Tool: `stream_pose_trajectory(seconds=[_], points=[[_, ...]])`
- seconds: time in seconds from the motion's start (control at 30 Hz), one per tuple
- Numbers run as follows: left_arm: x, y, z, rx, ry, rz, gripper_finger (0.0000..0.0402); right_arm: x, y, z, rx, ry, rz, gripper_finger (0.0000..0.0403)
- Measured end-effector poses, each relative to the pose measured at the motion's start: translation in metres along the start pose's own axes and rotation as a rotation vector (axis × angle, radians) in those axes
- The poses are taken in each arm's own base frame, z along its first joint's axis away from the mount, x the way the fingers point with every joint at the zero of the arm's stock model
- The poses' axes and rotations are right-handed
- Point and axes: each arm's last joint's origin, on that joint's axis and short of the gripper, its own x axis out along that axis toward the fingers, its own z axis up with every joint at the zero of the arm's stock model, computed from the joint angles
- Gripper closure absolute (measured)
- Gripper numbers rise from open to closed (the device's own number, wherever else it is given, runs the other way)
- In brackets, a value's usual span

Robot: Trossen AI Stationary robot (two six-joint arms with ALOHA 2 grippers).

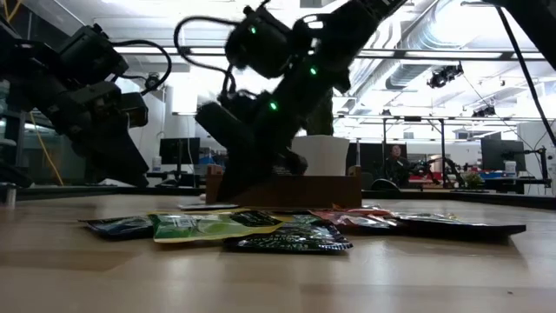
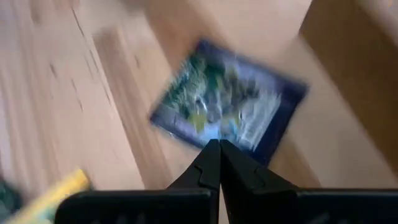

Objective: Pick & Place Tea
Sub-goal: Put the purple tea bag into the right section of the wooden organizer

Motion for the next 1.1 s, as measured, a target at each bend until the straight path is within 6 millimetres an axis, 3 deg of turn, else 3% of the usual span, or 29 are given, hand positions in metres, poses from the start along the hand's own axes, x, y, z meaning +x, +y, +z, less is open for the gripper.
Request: stream_pose_trajectory(seconds=[0.3, 0.47, 0.63, 0.73, 0.93, 1.1], points=[[0.0, 0.001, -0.001, 0.013, 0.007, 0.012, 0.0211, -0.024, 0.03, 0.024, 0.04, -0.07, -0.148, 0.0403], [0.0, 0.001, -0.002, 0.021, 0.019, 0.019, 0.0211, -0.044, 0.046, 0.029, 0.272, -0.103, -0.248, 0.0403], [0.0, 0.002, -0.002, 0.035, 0.016, 0.027, 0.0211, -0.047, 0.059, 0.018, 0.529, -0.144, -0.239, 0.0403], [0.0, 0.002, -0.002, 0.056, 0.017, 0.027, 0.0211, -0.041, 0.062, 0.011, 0.619, -0.167, -0.253, 0.0403], [0.0, 0.003, -0.005, 0.1, 0.052, 0.025, 0.0211, -0.005, 0.058, -0.007, 0.707, -0.166, -0.282, 0.0403], [0.0, 0.004, -0.008, 0.134, 0.1, 0.016, 0.0211, 0.011, 0.053, -0.004, 0.721, -0.166, -0.308, 0.0403]])
